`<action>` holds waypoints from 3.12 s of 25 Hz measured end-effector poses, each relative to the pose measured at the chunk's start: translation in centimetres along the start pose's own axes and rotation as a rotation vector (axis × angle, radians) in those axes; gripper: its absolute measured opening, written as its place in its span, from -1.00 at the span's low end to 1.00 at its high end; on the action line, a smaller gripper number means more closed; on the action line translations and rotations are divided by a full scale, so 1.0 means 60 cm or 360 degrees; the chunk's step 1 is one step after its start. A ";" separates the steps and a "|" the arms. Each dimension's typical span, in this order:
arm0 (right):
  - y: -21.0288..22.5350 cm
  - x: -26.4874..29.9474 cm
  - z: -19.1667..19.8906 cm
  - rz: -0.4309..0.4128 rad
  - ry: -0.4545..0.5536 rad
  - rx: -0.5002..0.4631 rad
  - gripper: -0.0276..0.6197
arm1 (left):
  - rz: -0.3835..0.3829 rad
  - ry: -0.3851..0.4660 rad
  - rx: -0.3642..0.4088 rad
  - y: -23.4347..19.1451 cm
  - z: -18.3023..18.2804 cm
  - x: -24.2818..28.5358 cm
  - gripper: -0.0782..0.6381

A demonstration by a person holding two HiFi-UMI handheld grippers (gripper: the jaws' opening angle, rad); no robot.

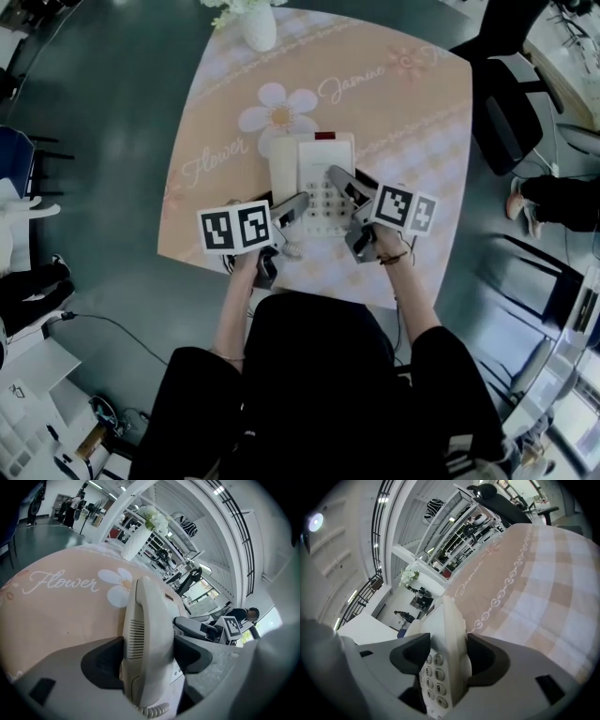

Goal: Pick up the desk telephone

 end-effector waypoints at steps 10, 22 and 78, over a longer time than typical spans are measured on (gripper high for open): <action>-0.026 -0.027 -0.002 -0.0022 0.0064 -0.0012 -0.19 | 0.0008 0.0028 0.0072 0.023 -0.010 -0.026 0.11; -0.073 -0.085 0.011 -0.0055 0.0144 -0.0086 -0.19 | 0.0037 0.0081 0.0130 0.066 0.001 -0.078 0.10; -0.262 -0.238 -0.023 -0.0411 0.0491 -0.0397 -0.23 | 0.0016 0.0408 0.0459 0.208 -0.051 -0.251 0.08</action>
Point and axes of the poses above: the fingertips, and each gripper's own axes: x forward along the fingers, y to its right, z out of its underside, the point moved 9 cm from there along -x, backward along the fingers, and after that the axes turned 7 degrees about x, right-handed, at the moved point
